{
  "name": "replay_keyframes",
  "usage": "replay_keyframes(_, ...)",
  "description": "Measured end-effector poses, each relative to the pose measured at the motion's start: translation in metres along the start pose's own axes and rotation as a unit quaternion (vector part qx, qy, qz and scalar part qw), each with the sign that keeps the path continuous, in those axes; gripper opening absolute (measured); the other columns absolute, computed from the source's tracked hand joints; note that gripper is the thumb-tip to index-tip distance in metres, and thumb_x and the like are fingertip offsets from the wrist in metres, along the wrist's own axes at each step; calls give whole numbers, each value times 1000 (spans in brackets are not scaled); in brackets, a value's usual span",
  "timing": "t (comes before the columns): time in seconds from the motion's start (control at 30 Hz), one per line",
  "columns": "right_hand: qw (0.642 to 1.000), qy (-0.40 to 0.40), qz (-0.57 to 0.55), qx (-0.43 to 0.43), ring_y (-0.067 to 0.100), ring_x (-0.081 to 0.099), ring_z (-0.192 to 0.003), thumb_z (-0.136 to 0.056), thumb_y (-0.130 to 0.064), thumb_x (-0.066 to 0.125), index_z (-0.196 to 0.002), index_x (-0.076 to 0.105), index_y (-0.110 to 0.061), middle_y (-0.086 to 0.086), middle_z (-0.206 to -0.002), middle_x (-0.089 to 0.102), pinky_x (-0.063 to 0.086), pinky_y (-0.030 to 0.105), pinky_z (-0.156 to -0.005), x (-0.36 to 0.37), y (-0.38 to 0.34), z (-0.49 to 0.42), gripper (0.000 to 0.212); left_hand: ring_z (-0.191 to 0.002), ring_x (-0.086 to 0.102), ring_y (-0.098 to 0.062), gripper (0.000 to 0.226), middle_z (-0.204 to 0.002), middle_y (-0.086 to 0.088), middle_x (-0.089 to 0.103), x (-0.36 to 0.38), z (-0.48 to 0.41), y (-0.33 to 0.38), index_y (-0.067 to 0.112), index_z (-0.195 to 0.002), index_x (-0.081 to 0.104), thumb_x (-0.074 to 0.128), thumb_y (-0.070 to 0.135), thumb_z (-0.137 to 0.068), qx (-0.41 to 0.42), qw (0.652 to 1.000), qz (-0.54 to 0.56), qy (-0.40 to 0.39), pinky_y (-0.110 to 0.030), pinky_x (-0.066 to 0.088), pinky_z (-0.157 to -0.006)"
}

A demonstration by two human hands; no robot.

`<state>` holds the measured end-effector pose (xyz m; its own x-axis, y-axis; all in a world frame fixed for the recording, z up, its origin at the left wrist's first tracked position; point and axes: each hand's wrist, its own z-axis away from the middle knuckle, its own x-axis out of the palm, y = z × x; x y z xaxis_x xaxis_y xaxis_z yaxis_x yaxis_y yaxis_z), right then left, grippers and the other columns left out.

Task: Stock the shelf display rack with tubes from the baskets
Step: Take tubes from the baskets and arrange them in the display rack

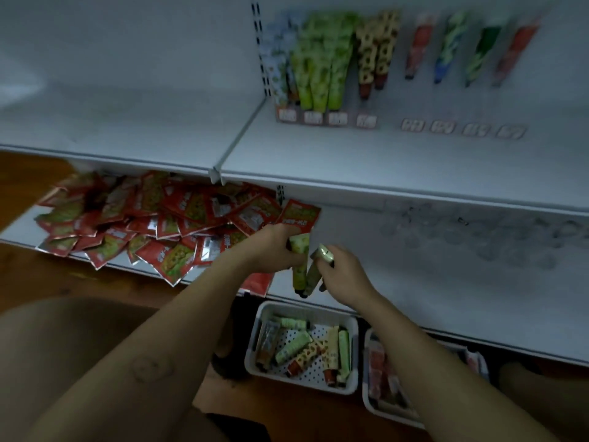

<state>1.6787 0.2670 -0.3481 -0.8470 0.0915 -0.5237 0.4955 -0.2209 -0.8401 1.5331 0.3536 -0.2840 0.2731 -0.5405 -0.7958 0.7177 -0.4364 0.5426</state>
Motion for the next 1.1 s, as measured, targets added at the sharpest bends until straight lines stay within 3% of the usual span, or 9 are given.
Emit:
replay_keyframes(0.1, 999, 16, -28, -40, 27, 58, -66, -99, -21, 44, -97, 54, -13, 11, -82, 57, 53, 40, -55, -31, -45, 5, 13, -70, 62, -14, 9, -78, 1, 65, -43, 13, 30, 25, -86, 60, 67, 29, -81, 41, 997, 6, 59, -30, 49, -60)
replay_keyframes(0.2, 994, 48, -66, -68, 22, 59, -52, -97, -18, 46, -103, 57, -16, 7, -67, 59, 48, 30, -43, -62, -83, 10, 13, -72, 62, -16, 14, -79, -1, 66, -76, 22, 54, 17, -84, 61, 65, 31, -82, 68, 990, 16, 125, -33, 51, -63)
replay_keyframes(0.33, 992, 68, -77, -80, 23, 63, -62, -98, -20, 47, -111, 58, -25, 6, -85, 64, 55, 37, -53, -103, -125, 0, 18, -74, 59, -19, 19, -81, -4, 62, -109, 21, 78, 14, -91, 60, 58, 33, -91, 114, 971, 29, 208, -37, 48, -65)
replay_keyframes(0.4, 994, 41, -79, -67, 26, 66, -71, -98, -21, 48, -114, 55, -21, 9, -96, 63, 58, 44, -62, -120, -143, -9, 17, -77, 57, -15, 18, -85, 2, 60, -122, 16, 87, 16, -97, 57, 53, 34, -96, 124, 965, 25, 229, -28, 45, -63)
replay_keyframes(0.5, 995, 25, -76, -61, 28, 68, -72, -96, -12, 48, -109, 52, -9, 18, -94, 63, 59, 42, -59, -139, -165, -20, 14, -79, 55, -8, 10, -87, 11, 57, -138, 3, 92, 23, -101, 53, 49, 32, -98, 137, 954, 46, 264, -18, 40, -60)
replay_keyframes(0.63, 991, 61, -75, -93, 32, 68, -69, -95, -4, 42, -116, 45, -13, 24, -90, 65, 57, 40, -56, -159, -183, -34, 24, -87, 61, -16, 15, -95, 3, 63, -158, -17, 87, 20, -107, 55, 53, 30, -97, 146, 941, 97, 290, -33, 50, -73)
replay_keyframes(0.77, 980, 106, -133, -100, 26, 64, -54, -91, 3, 40, -109, 49, -12, 20, -84, 64, 52, 34, -47, -179, -193, -49, 25, -81, 62, -11, 19, -90, 5, 65, -182, -37, 86, 16, -107, 60, 57, 30, -94, 153, 926, 81, 335, -23, 48, -64)
replay_keyframes(0.87, 975, 107, -172, -87, 26, 64, -54, -89, 8, 42, -97, 46, -11, 20, -89, 65, 51, 35, -48, -190, -192, -58, 21, -80, 63, -12, 21, -89, 2, 67, -194, -51, 93, 14, -104, 61, 57, 32, -93, 169, 918, 83, 349, -27, 49, -66)
replay_keyframes(1.1, 968, 81, -228, -71, 27, 65, -60, -85, 11, 51, -93, 54, -8, 25, -104, 63, 49, 28, -44, -192, -167, -73, 21, -81, 62, -25, 26, -87, -8, 65, -188, -89, 102, 12, -101, 59, 55, 36, -94, 179, 933, 85, 299, -42, 50, -71)
